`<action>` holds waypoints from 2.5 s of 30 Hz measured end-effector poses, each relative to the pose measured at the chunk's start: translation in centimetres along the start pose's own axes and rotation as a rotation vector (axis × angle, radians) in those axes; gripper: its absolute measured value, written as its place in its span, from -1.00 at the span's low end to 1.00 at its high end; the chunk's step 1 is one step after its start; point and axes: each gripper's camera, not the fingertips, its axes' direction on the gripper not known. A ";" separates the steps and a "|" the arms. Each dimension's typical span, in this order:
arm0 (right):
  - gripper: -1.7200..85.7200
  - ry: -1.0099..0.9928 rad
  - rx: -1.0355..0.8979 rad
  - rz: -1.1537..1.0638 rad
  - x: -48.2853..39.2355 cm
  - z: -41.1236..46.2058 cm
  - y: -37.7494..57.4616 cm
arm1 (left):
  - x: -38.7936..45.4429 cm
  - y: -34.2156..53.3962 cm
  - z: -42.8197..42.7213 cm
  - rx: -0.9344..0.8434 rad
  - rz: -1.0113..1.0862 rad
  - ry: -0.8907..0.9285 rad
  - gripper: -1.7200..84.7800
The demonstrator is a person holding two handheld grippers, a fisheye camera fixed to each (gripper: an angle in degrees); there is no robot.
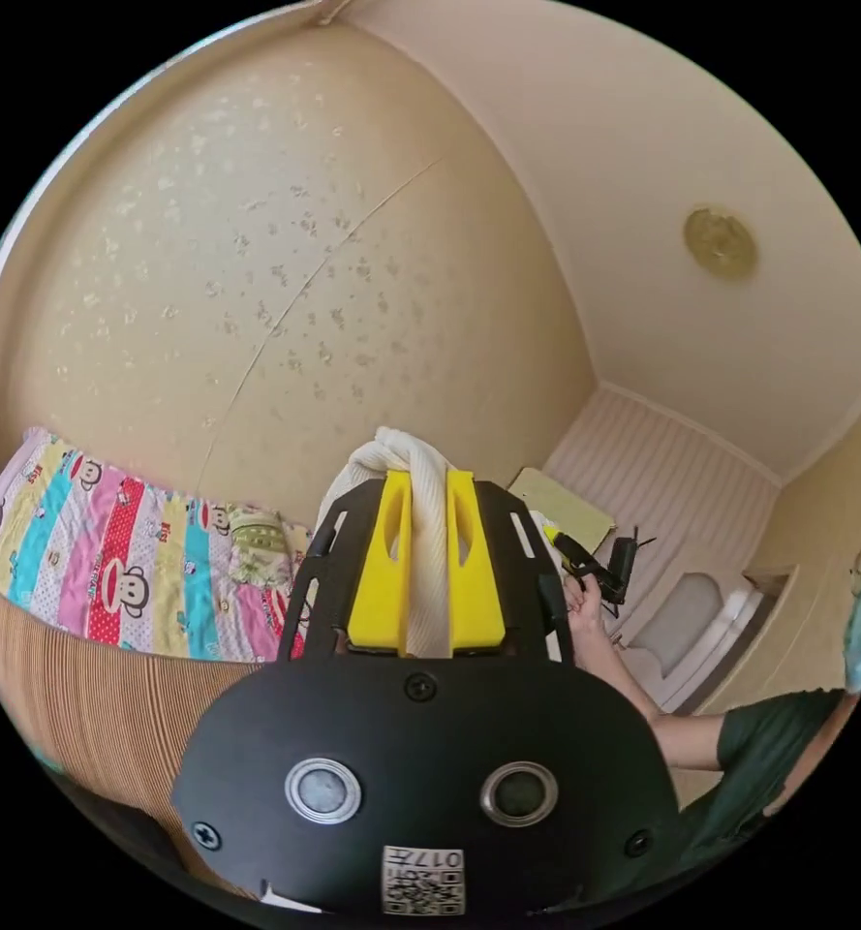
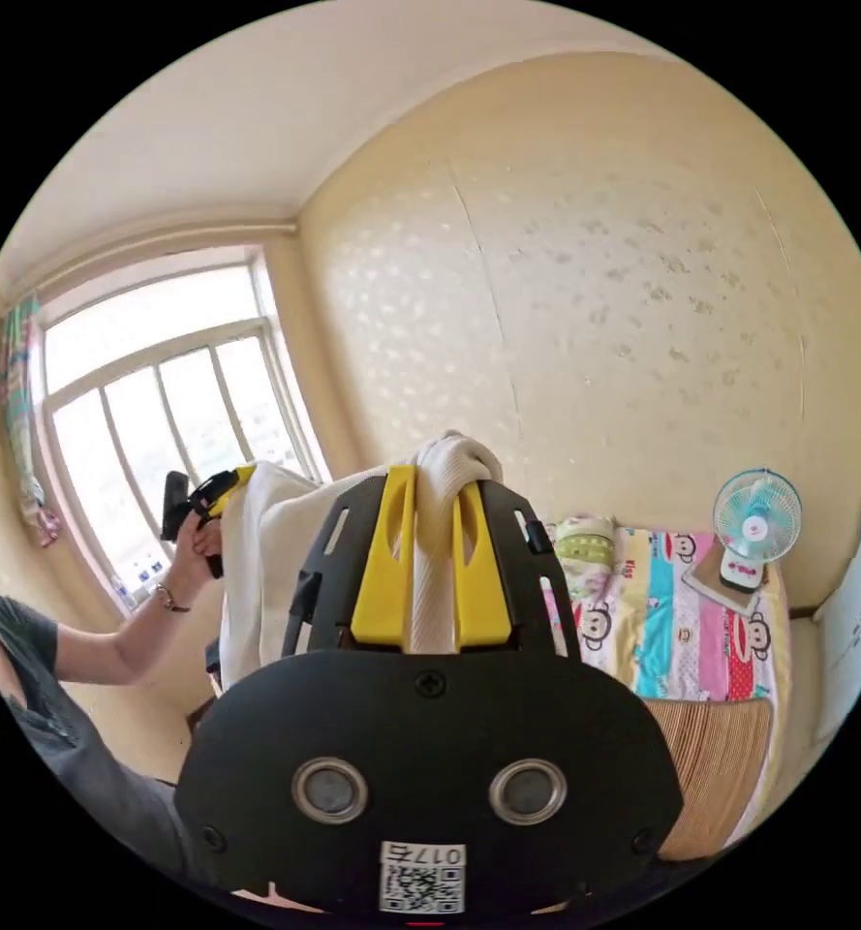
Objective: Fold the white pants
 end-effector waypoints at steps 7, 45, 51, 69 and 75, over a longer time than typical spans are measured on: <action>-0.74 0.353 -0.327 0.349 12.5 19.8 6.9 | -18.8 10.6 11.2 -0.373 -0.132 -0.380 -0.70; -0.74 0.454 -1.199 0.754 6.7 15.6 46.3 | -35.2 42.6 1.7 -1.472 -0.543 -0.547 -0.95; -0.75 0.317 -1.233 0.923 8.5 11.1 51.5 | -37.6 41.8 -4.8 -1.517 -0.659 -0.633 -0.93; -0.88 -0.543 -0.826 0.503 -2.4 2.4 40.4 | -23.5 26.9 13.3 -1.265 -0.326 -0.107 -0.54; -0.82 -0.716 -0.939 0.363 -2.9 2.7 40.3 | -21.6 28.3 14.9 -1.403 -0.106 -0.268 -0.91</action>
